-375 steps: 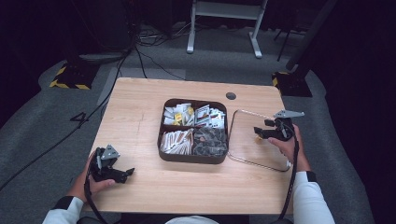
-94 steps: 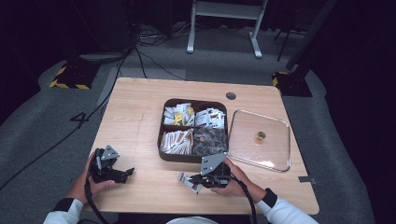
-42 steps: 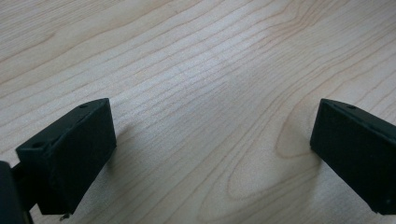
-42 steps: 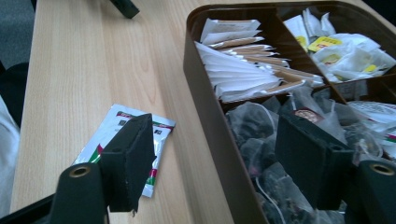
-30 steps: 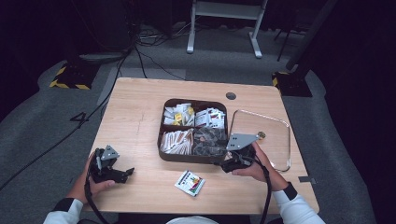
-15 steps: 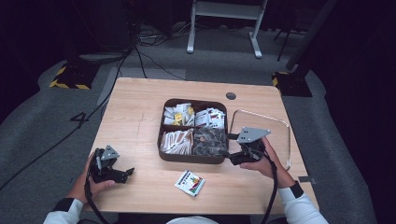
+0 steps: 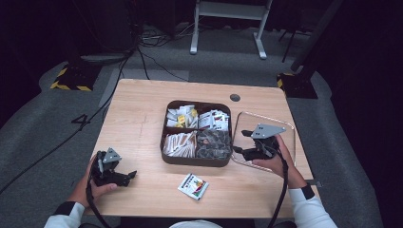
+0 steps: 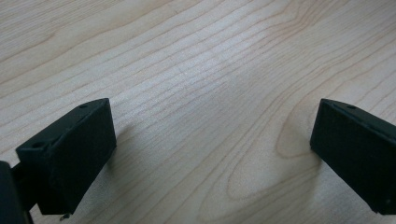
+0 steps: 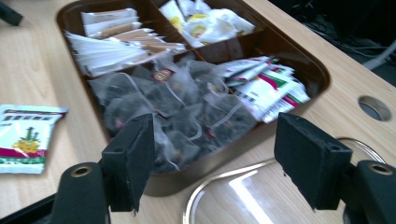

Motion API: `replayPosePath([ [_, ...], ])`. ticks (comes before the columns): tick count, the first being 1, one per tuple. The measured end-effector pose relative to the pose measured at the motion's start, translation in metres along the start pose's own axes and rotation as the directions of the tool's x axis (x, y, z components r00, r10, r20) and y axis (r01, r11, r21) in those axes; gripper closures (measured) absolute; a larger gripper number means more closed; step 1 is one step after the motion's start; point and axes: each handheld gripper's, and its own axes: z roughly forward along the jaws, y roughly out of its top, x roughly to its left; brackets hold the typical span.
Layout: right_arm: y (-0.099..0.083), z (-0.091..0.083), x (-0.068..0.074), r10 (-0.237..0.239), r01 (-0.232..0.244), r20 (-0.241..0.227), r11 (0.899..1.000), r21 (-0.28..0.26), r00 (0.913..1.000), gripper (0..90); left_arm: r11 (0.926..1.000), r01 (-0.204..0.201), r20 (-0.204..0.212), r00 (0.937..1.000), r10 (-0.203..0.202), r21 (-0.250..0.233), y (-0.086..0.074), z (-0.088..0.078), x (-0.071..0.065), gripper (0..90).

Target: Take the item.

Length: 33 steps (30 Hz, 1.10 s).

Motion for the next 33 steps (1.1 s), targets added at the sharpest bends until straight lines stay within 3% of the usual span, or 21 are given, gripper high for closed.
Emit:
replayPosePath([
  [11, -0.018, -0.004, -0.029, 0.068, -0.072, 0.079, 0.997, 0.04, 0.9945, 30.0, 1.0, 0.001, 0.0, 1.0, -0.001, 0.001, 0.0, 0.0, 0.0, 0.5],
  [19, -0.036, -0.005, -0.051, 0.131, -0.139, 0.125, 0.988, 0.064, 0.9835, 31.6, 1.0, 0.0, 0.0, 1.0, 0.0, 0.0, 0.0, 0.0, 0.0, 0.5],
  [27, -0.064, -0.005, -0.079, 0.215, -0.239, 0.186, 0.964, 0.114, 0.9588, 34.3, 1.0, 0.0, 0.0, 1.0, 0.0, 0.0, 0.0, 0.0, 0.0, 0.5],
  [33, -0.08, -0.001, -0.092, 0.253, -0.29, 0.226, 0.946, 0.145, 0.9405, 36.1, 1.0, 0.001, 0.001, 1.0, -0.001, 0.0, 0.0, 0.0, 0.0, 0.5],
])
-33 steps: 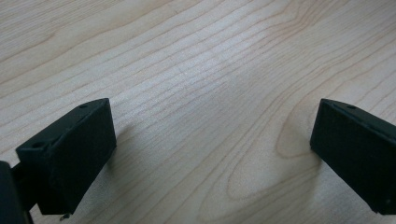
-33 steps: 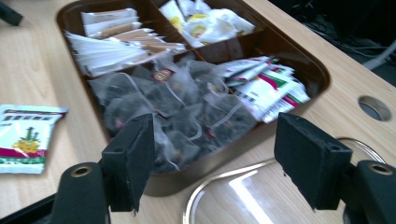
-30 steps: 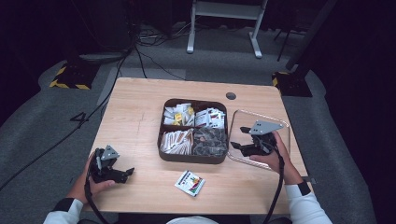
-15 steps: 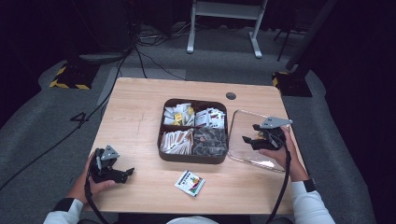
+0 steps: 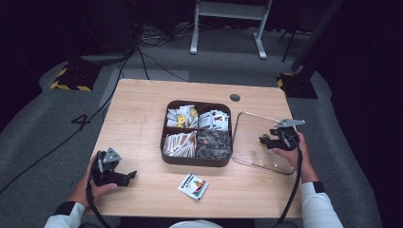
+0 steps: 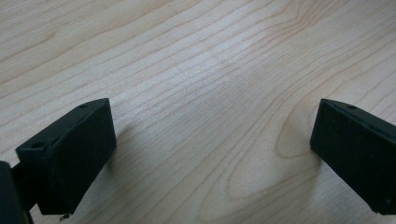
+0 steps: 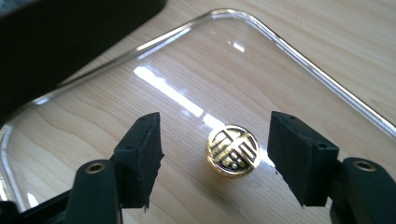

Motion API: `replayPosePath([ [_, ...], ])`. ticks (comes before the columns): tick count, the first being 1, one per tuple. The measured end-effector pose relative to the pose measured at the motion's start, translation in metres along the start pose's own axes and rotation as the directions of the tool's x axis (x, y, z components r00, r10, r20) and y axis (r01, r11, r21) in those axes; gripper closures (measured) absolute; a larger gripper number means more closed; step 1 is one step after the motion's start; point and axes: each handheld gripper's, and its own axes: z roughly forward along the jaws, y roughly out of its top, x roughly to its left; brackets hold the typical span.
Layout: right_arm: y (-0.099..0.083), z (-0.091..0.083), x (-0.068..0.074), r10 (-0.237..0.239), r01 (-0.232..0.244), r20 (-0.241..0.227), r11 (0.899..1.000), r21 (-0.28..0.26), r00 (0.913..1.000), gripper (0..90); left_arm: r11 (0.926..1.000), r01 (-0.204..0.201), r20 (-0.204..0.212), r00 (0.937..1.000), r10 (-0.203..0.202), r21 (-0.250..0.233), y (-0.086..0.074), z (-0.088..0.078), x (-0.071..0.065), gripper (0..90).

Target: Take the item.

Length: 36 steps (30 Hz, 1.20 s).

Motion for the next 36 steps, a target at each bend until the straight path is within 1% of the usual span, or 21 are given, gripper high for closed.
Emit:
replayPosePath([
  [1, -0.002, 0.002, -0.003, 0.009, -0.009, -0.001, 1.0, 0.007, 1.0, 36.9, 1.0, -0.001, -0.001, 1.0, 0.001, 0.0, 0.0, 0.0, 0.0, 0.5],
  [7, -0.011, 0.012, -0.011, 0.045, -0.045, 0.001, 0.999, 0.031, 0.999, 40.6, 1.0, -0.001, -0.001, 1.0, 0.001, 0.0, 0.0, 0.0, 0.0, 0.5],
  [18, -0.017, 0.024, -0.017, 0.068, -0.067, -0.004, 0.996, 0.052, 0.9977, 46.1, 1.0, -0.001, -0.001, 1.0, 0.001, 0.0, 0.0, 0.0, 0.0, 0.5],
  [21, -0.017, 0.027, -0.017, 0.068, -0.067, -0.006, 0.996, 0.054, 0.9977, 49.9, 1.0, 0.0, 0.0, 1.0, 0.0, 0.0, 0.0, 0.0, 0.0, 0.5],
  [23, -0.017, 0.028, -0.017, 0.064, -0.064, -0.006, 0.997, 0.05, 0.9979, 50.4, 1.0, 0.001, 0.002, 1.0, -0.001, 0.0, 0.0, 0.0, 0.0, 0.4],
  [27, -0.016, 0.029, -0.016, 0.057, -0.057, -0.017, 0.997, 0.045, 0.9982, 57.7, 1.0, -0.001, 0.001, 1.0, 0.001, 0.0, 0.0, 0.0, 0.0, 0.5],
  [32, -0.016, 0.03, -0.016, 0.065, -0.064, -0.025, 0.997, 0.036, 0.9976, 58.2, 1.0, 0.0, 0.002, 1.0, 0.0, 0.0, 0.0, 0.0, 0.0, 0.4],
  [36, -0.016, 0.027, -0.016, 0.039, -0.038, -0.01, 0.998, 0.045, 0.9992, 58.4, 1.0, 0.0, 0.003, 1.0, 0.0, 0.0, 0.0, 0.0, 0.0, 0.4],
])
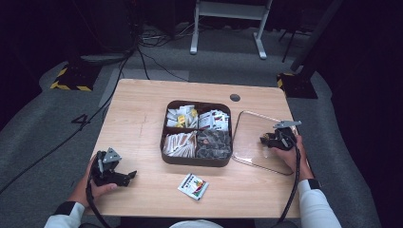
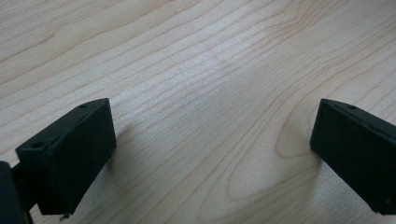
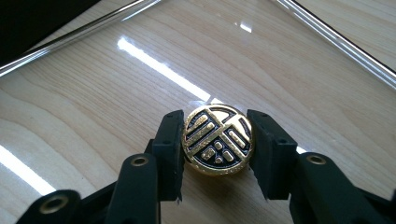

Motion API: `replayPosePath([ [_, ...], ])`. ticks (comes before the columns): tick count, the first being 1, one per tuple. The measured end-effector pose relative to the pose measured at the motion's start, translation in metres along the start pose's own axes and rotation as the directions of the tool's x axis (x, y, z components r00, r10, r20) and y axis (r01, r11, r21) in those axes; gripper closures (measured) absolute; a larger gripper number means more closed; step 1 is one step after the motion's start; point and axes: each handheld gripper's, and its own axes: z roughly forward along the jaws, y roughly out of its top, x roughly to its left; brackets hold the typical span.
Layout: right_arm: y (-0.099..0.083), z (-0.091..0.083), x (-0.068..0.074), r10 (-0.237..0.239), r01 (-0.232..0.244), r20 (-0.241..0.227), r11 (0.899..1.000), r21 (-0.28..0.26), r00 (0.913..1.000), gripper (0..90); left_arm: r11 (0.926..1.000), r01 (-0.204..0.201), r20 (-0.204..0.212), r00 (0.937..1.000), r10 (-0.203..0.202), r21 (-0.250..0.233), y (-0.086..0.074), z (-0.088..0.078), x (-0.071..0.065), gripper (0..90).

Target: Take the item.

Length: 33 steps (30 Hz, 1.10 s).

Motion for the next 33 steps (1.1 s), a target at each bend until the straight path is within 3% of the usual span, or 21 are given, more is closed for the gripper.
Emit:
replayPosePath([
  [24, 0.0, -0.027, -0.014, 0.017, -0.016, 0.022, 0.997, -0.07, 0.9996, 58.5, 1.0, -0.001, 0.0, 1.0, 0.001, 0.0, 0.0, 0.0, 0.0, 0.4],
  [33, 0.007, -0.042, -0.012, 0.015, -0.012, 0.031, 0.994, -0.105, 0.9994, 58.6, 1.0, 0.0, 0.0, 1.0, 0.0, 0.0, 0.0, 0.0, 0.0, 0.4],
])
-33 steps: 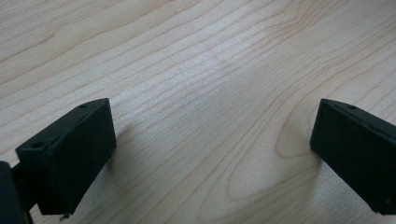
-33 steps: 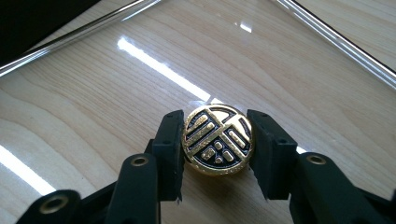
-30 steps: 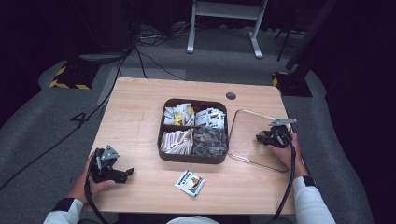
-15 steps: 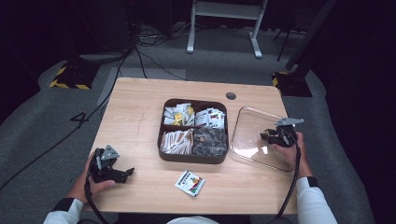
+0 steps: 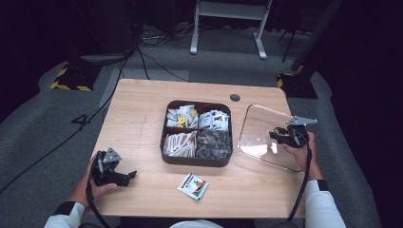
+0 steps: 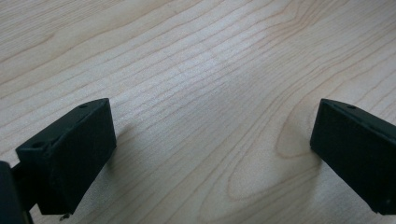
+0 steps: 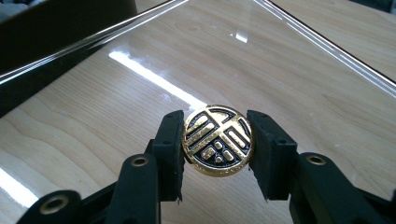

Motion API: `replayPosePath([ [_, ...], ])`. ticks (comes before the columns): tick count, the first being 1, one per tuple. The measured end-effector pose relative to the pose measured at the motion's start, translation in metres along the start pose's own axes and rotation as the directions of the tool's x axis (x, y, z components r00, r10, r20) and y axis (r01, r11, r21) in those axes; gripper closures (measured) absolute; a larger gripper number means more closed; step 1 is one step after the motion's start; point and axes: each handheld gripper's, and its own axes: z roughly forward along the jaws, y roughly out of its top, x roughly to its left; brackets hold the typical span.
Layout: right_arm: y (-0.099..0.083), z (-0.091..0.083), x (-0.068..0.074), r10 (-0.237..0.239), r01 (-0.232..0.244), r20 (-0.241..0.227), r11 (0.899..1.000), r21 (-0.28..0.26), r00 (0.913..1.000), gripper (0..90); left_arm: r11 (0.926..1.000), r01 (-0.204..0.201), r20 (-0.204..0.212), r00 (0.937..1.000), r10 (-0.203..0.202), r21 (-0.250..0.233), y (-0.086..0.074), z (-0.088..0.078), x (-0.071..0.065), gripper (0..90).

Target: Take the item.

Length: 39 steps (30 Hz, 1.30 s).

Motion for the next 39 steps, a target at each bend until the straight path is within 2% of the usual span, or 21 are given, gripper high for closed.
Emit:
replayPosePath([
  [9, 0.01, -0.012, 0.005, -0.012, 0.012, -0.001, 0.999, -0.039, 0.9999, 58.5, 1.0, 0.0, 0.0, 1.0, 0.0, 0.0, 0.0, 0.0, 0.0, 0.5],
  [23, 0.023, -0.023, 0.012, -0.017, 0.017, 0.001, 0.998, -0.057, 0.9999, 58.6, 1.0, 0.0, 0.001, 1.0, 0.0, 0.0, 0.0, 0.0, 0.0, 0.5],
  [39, 0.049, -0.033, 0.03, -0.042, 0.041, -0.008, 0.995, -0.094, 0.9991, 58.6, 1.0, -0.001, 0.003, 1.0, 0.001, 0.001, 0.0, 0.0, 0.0, 0.4],
])
